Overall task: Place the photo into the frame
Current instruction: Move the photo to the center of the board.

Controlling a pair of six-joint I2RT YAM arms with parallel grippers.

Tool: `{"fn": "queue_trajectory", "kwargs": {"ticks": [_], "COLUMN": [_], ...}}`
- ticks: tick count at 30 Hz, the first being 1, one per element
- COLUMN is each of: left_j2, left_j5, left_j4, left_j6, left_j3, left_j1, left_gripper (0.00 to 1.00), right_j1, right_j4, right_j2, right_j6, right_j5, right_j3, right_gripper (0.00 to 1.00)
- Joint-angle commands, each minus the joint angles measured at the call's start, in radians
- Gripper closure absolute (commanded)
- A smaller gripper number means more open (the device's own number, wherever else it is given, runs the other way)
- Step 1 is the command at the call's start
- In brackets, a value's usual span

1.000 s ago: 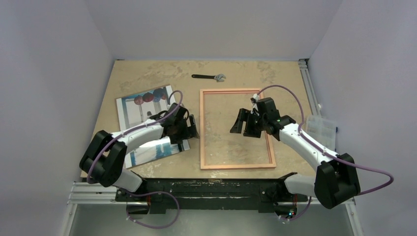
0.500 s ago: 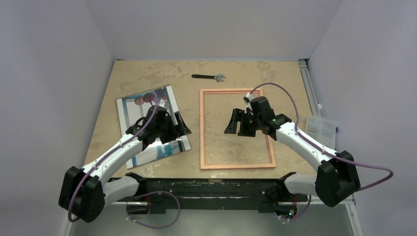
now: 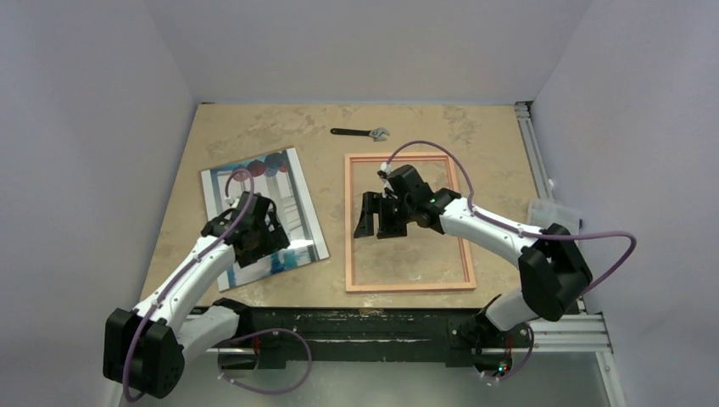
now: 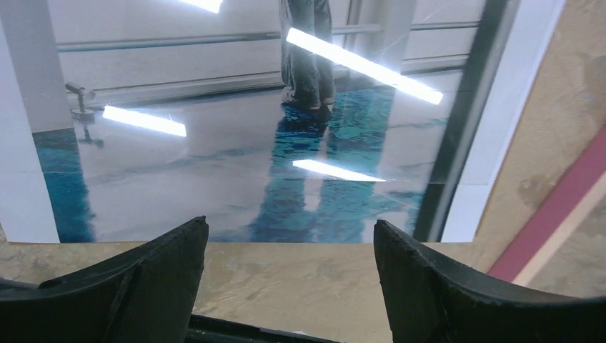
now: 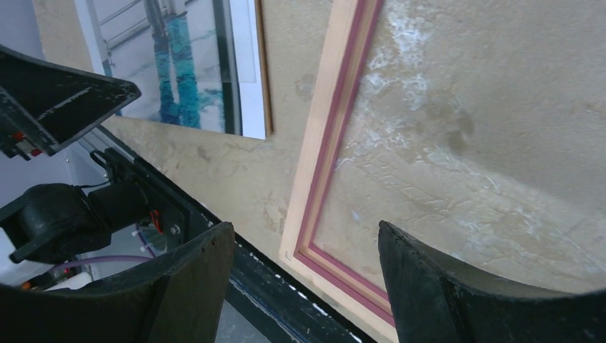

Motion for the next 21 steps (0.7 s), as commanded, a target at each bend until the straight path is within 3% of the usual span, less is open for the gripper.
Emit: {"fn": "queue_trajectory", "kwargs": {"ticks": [1,13,21], "left_j2": [0.102,0.252,0.325], "left_j5": [-0.029,0.176,0.26], "left_j4": [-0.024,0.242,0.406], "left_j6": [0.015,-0.006,-0.044], "left_j3": [0.031,-0.025,-0.034], "left_j1": [0.003,-0.002,-0.065], "left_gripper": [0.17,0.18,0.18], "right_j1": [0.039,0.053,0.053], "right_j4": [0.03,0.022,0.028], "right_j2": [0.031,0.047,0.072], "right_j6": [0.024,0.017,0.014], "right_j5": [0.023,0.032,0.024], "right_j3": [0.068,0.065,0.075], "right_gripper": [0.28,0.28,0.28]}}
